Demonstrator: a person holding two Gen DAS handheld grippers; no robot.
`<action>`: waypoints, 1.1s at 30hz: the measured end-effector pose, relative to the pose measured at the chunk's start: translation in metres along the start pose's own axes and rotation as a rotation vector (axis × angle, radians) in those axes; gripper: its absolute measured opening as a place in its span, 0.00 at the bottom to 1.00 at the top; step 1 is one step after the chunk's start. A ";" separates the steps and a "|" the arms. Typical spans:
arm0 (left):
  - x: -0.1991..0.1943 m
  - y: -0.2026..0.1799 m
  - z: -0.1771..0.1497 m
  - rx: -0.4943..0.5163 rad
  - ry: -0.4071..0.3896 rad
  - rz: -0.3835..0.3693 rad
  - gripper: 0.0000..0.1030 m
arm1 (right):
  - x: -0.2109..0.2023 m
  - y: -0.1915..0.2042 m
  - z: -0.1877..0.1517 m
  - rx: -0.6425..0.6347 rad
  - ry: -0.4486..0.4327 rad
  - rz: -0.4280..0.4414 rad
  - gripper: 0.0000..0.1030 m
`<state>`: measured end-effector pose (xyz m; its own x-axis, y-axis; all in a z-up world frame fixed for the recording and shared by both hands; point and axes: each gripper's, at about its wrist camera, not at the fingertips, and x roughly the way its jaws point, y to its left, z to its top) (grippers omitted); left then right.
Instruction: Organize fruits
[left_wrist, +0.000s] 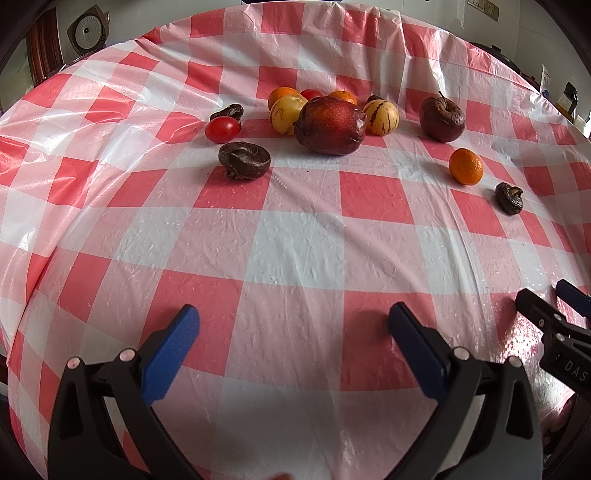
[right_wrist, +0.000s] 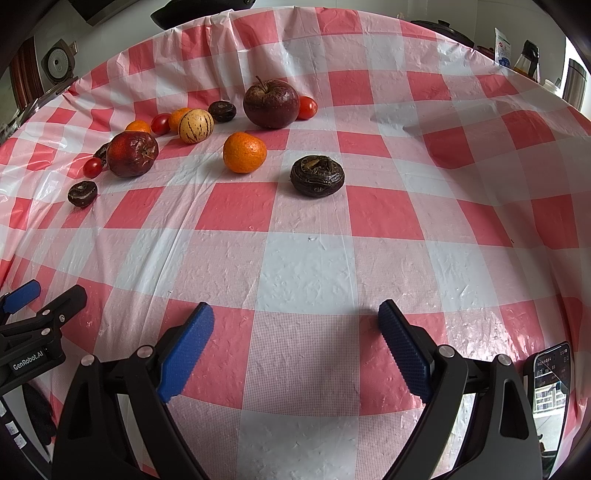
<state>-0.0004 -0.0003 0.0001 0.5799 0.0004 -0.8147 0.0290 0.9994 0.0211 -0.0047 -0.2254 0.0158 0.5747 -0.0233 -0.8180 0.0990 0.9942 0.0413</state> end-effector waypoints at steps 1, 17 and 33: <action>0.000 0.000 0.000 0.000 0.000 0.000 0.99 | 0.000 0.000 0.000 0.000 0.000 0.000 0.85; 0.000 0.000 0.000 0.001 0.000 0.000 0.99 | 0.044 0.029 0.059 -0.073 -0.008 0.099 0.84; 0.036 0.067 0.064 -0.110 0.023 -0.034 0.83 | 0.079 0.029 0.114 -0.036 -0.034 0.135 0.38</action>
<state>0.0743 0.0643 0.0094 0.5609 -0.0337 -0.8272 -0.0422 0.9967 -0.0692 0.1361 -0.2100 0.0175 0.6085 0.1083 -0.7861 -0.0100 0.9916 0.1289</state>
